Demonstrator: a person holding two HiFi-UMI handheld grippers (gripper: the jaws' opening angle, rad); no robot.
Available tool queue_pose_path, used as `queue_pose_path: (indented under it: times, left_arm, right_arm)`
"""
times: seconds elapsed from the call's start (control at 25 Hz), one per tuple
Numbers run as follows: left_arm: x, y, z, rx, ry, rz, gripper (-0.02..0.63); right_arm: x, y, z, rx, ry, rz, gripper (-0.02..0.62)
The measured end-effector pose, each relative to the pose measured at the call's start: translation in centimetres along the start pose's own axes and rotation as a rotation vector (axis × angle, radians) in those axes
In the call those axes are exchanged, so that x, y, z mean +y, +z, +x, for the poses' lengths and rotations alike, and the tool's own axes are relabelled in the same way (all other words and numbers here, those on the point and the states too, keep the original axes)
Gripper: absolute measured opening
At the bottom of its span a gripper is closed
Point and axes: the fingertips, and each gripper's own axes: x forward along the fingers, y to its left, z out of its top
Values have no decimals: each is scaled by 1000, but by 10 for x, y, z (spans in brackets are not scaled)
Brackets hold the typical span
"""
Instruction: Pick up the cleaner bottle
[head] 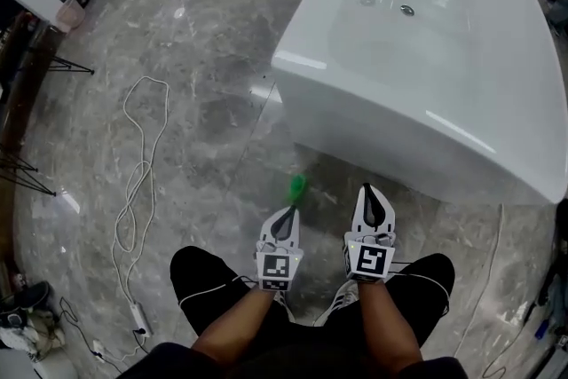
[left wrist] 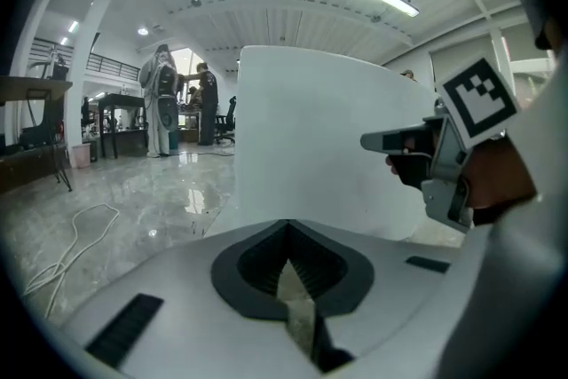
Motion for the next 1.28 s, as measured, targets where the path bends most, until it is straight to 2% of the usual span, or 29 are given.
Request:
queue_pose_path:
  times: [0.2,0.32,0.44,0.56,0.76,0.88,1.08,1.28]
  left_arm:
    - [13,-29,13,7,25,31,3]
    - [21,-42,18,4,46,14,18]
    - [20,-60,28,21,27,2,142]
    - [23,-77,43,23,39,6,238]
    - [40,-108,86,35,68,-2,307]
    - [30,-119,105,33,45,16,330]
    - [26,-132,137,33,9,18,332]
    - [36,-138,157,4,12,58,330]
  right_arm:
    - [8,-24,17,1,7,14,17]
    - [15,-26,20,-2,28,5,17]
    - [21,-31,15,-6,46,-17,17]
    - [24,-34,10,-8,61,-7,17]
    - [33,-31,4,-27,81,8,17]
    - [29,-36,1,-17,73,21,17]
    - [25,-40,-6,-17,68,29,17]
    - [27,-46,-17,-2,87,7,17]
